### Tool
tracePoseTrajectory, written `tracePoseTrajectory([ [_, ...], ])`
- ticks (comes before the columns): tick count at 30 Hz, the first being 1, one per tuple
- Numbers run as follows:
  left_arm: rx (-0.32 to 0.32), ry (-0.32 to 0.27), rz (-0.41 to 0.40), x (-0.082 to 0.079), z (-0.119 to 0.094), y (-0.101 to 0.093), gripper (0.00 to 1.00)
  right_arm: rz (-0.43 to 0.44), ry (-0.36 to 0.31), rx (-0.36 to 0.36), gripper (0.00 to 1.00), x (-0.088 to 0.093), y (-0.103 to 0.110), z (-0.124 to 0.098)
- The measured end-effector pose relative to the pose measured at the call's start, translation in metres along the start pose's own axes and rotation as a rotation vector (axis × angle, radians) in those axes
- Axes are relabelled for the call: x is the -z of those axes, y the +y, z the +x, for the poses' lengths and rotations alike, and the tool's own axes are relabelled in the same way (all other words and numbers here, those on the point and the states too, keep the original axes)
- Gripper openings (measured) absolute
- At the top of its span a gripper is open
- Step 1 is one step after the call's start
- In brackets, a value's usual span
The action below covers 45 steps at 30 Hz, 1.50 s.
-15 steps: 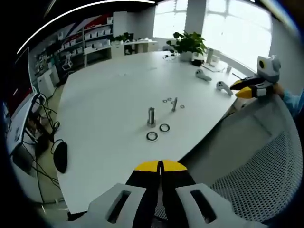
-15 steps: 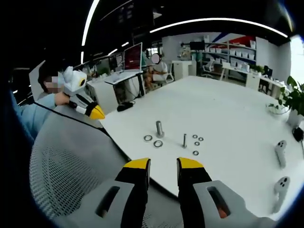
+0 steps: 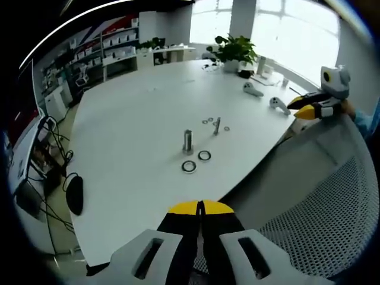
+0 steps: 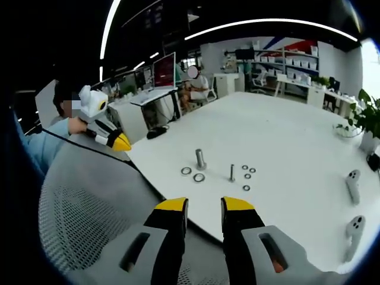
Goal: Place the washer onto the threaded stud by aligning its center hole with the stud, sliding it down to the base, and recovering from edge contact or off-axis alignment until the washer reaches the visible bottom stop.
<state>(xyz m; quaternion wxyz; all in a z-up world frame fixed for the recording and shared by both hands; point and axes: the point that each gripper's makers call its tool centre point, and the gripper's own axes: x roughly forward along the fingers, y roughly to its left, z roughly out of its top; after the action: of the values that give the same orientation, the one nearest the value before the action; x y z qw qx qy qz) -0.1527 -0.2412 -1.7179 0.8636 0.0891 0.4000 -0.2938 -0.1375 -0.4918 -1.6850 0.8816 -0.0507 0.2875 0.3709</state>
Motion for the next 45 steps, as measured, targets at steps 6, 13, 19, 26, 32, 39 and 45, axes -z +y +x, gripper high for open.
tracePoseTrajectory([
  [6, 0.003, 0.012, 0.005, 0.0017, 0.0005, -0.0004, 0.0, 0.002, -0.007, -0.001, 0.24, -0.0011, 0.0002, -0.0006],
  [13, -0.003, 0.01, 0.004, 0.0016, 0.0005, 0.0014, 0.0, -0.002, -0.008, -0.006, 0.24, -0.001, 0.001, -0.0006],
  [19, -0.007, 0.006, 0.006, 0.0011, 0.0005, 0.0014, 0.0, -0.004, -0.009, -0.006, 0.24, -0.0013, 0.0012, -0.0007],
  [26, -0.005, 0.002, 0.008, 0.001, 0.0002, -0.0002, 0.0, -0.006, -0.012, -0.014, 0.2, -0.002, 0.0028, -0.0006],
  [32, -0.002, -0.005, 0.007, -0.0002, -0.0005, -0.0011, 0.0, -0.004, -0.028, -0.027, 0.16, -0.0047, 0.0049, -0.0005],
  [39, 0.0, -0.007, 0.007, -0.0005, -0.0003, -0.0012, 0.0, 0.015, -0.035, -0.025, 0.11, -0.0057, 0.0047, -0.0004],
  [45, 0.004, -0.008, 0.006, -0.0004, -0.0003, -0.0021, 0.0, 0.03, -0.053, -0.042, 0.04, -0.0087, 0.008, -0.0011],
])
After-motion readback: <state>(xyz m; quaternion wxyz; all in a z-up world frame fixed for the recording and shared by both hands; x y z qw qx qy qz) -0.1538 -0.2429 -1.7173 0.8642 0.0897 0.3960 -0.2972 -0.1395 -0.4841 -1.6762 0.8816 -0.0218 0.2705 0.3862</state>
